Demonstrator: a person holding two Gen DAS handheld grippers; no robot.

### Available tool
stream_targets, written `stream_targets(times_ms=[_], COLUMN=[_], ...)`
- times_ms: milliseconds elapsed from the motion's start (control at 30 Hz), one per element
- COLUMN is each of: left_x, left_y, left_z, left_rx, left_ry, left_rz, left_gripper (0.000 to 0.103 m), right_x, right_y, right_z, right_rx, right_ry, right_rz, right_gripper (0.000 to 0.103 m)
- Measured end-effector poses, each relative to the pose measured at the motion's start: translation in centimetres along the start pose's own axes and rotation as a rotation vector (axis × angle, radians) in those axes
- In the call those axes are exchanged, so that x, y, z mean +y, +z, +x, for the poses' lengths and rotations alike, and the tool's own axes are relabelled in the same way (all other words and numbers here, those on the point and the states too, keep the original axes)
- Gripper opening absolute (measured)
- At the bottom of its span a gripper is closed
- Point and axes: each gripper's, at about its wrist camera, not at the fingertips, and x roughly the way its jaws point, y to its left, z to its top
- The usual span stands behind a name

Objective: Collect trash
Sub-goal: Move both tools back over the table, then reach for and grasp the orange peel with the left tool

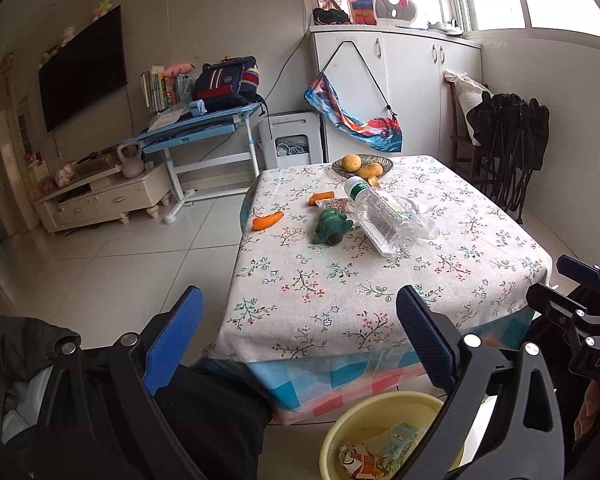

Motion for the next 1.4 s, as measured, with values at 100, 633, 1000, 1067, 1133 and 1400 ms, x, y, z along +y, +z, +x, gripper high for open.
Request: stream_targets(times_ms=[100, 633, 1000, 1067, 1133, 1400], left_x=[0.0, 3.4, 4.9, 5.3, 5.5, 5.9], left_y=[0.1, 2.3, 5.0, 5.5, 5.9, 7.1], left_z=[0.1, 4.2, 11.6, 13.0, 14.5, 21.0], left_rx=[0.000, 0.018, 0.093, 0.108, 0.126, 0.192], left_ry=[0.001, 0.054, 0.053, 0.054, 0.052, 0.042], left_rz=[-0.003, -0.079, -0.062, -0.059, -0.056, -0.031], left_gripper=[0.094, 0.094, 0.094, 0.094, 0.094, 0.094], right_x=[0.1, 0.0, -1.8, -2.3, -2.9, -4.5], right_y=[0.0, 2.5, 6.7, 7.5, 8.1, 9.3], right_z=[0.0, 2.4, 6.2, 7.2, 8.3, 12.9], right_rx=[0.004, 0.029, 0.059, 0.069, 0.087, 0.193], right_ry=[0.001, 0.062, 0.071, 0.071, 0.070, 0.089], right_rz=[-0.002, 0.007, -0.001, -0.007, -0.005, -0.003], right_gripper=[0.081, 0.081, 0.081, 0.081, 0.081, 0.068])
